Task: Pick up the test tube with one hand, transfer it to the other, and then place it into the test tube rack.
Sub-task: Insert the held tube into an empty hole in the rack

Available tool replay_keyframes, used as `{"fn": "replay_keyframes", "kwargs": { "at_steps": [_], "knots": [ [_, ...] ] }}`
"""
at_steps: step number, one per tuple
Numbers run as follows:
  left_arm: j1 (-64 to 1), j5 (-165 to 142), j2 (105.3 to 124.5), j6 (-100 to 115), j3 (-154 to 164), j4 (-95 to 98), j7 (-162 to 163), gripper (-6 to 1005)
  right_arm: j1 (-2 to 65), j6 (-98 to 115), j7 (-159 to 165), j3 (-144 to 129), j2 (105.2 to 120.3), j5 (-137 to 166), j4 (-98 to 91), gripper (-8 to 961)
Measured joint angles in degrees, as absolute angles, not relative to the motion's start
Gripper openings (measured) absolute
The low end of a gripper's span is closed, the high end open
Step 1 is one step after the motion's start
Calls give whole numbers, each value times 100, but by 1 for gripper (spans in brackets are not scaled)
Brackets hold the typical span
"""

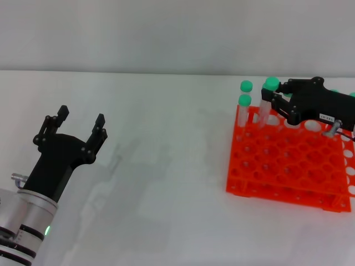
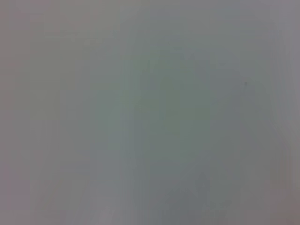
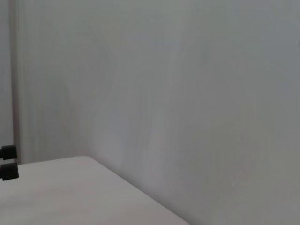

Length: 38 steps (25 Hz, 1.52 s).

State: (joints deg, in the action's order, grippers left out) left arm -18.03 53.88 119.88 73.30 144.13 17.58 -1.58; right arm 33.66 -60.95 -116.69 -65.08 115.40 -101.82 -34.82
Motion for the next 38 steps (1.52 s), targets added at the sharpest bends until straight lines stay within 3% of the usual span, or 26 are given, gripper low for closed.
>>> {"fn": "replay_keyframes", "kwargs": {
  "at_steps": [36, 38],
  "knots": [
    [-1890, 5387, 11969, 7621, 14405, 1760, -158, 762, 3535, -5670, -11487, -6699, 11567, -10216, -2901, 205],
    [-1890, 5387, 11964, 7621, 14405, 1758, -158, 762, 3555, -5635, -11416, -6775, 11559, -10192, -2919, 267]
  ]
}}
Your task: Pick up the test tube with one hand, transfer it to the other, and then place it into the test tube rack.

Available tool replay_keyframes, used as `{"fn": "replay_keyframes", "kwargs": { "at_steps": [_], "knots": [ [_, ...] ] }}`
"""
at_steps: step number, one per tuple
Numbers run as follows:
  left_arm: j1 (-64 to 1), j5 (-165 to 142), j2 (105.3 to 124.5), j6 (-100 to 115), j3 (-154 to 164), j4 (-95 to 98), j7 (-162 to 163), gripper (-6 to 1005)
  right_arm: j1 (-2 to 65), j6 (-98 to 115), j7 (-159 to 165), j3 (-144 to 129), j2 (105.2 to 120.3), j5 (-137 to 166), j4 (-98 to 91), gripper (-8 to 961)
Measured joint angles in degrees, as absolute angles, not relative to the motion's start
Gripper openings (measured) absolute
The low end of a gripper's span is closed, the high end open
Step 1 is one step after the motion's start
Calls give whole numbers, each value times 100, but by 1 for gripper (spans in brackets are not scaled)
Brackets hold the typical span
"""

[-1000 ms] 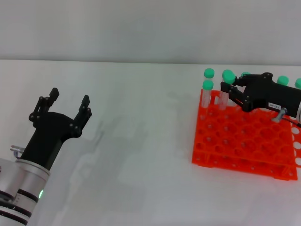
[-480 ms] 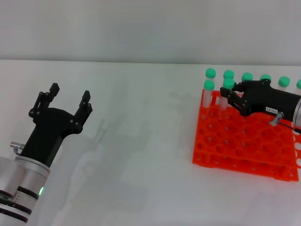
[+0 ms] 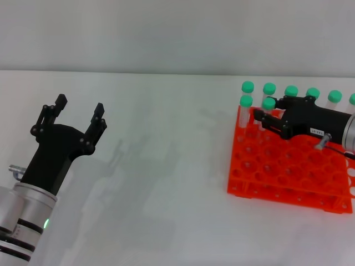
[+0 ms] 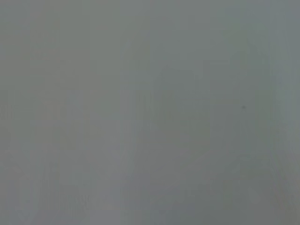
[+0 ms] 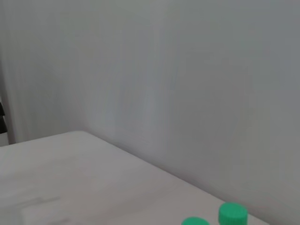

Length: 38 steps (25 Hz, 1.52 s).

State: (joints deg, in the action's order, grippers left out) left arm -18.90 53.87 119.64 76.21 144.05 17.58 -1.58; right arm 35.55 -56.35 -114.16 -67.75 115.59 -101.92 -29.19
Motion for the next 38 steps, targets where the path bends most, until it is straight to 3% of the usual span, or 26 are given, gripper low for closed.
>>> {"fn": "replay_keyframes", "kwargs": {
  "at_steps": [4, 7, 13, 17, 21, 23, 27, 34, 38],
  "knots": [
    [-1889, 5387, 11959, 7621, 14405, 1758, -158, 762, 3526, -5642, -11374, -6842, 11555, -10227, -2948, 392],
    [-1879, 5387, 11960, 7621, 14405, 1757, -158, 762, 3422, -5703, -11307, -6823, 11541, -10243, -3038, 626],
    [-1893, 5386, 11963, 7621, 14298, 1748, -156, 762, 2820, -6118, -11028, -6779, 11494, -10233, -3676, 745],
    [-1880, 5395, 11967, 7621, 14118, 1748, 29, 762, 2444, -6522, -10715, -6762, 11341, -10118, -4006, 824],
    [-1901, 5406, 11955, 7620, 14040, 1745, 233, 762, 2088, -7082, -10627, -6284, 11122, -10055, -4036, 855],
    [-1922, 5421, 11959, 7637, 13965, 1703, 230, 762, 1899, -7077, -10753, -5638, 11169, -10050, -3971, 870],
    [-1947, 5438, 11968, 7679, 13940, 1659, 245, 762, 1685, -6836, -11866, -3987, 11466, -10388, -3370, 870],
    [-2019, 5580, 11986, 7534, 13941, 1682, 401, 762, 1881, -6846, -14934, -3081, 11505, -12237, -1410, 870],
    [-2036, 5735, 11993, 7470, 13973, 1725, 710, 762, 1962, -6861, -15359, -3110, 11511, -12429, -1232, 870]
  ]
}}
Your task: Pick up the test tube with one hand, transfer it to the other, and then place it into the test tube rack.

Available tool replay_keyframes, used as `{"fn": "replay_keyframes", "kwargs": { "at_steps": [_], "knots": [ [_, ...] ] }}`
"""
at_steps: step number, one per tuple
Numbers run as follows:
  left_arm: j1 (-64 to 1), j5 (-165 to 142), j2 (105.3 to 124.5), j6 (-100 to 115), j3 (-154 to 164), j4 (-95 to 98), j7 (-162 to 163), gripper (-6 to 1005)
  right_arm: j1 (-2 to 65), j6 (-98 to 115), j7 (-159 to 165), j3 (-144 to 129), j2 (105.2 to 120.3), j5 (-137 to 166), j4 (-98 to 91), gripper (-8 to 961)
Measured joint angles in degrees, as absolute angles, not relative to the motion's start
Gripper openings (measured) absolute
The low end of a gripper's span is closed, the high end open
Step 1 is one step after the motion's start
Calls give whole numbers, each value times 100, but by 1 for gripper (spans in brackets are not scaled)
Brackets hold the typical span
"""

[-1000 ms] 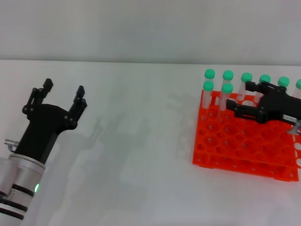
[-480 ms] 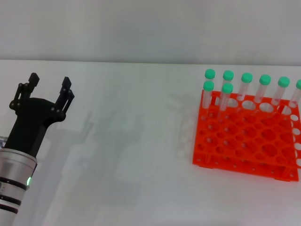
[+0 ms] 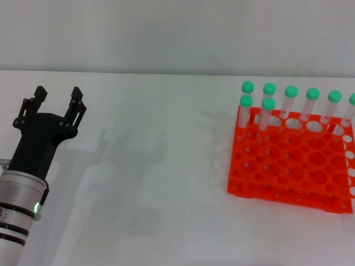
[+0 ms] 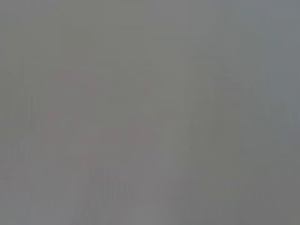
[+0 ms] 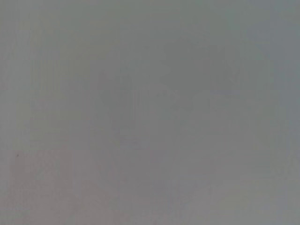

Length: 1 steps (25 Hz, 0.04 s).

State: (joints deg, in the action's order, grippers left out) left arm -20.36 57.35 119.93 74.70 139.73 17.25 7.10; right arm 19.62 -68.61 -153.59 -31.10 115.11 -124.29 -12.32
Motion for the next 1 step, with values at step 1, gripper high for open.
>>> {"fn": "replay_keyframes", "kwargs": {
  "at_steps": [1],
  "knots": [
    [-2039, 5736, 11994, 7471, 13978, 1717, 727, 762, 1977, -6850, -15347, -3113, 11511, -12423, -1230, 870]
  ]
}}
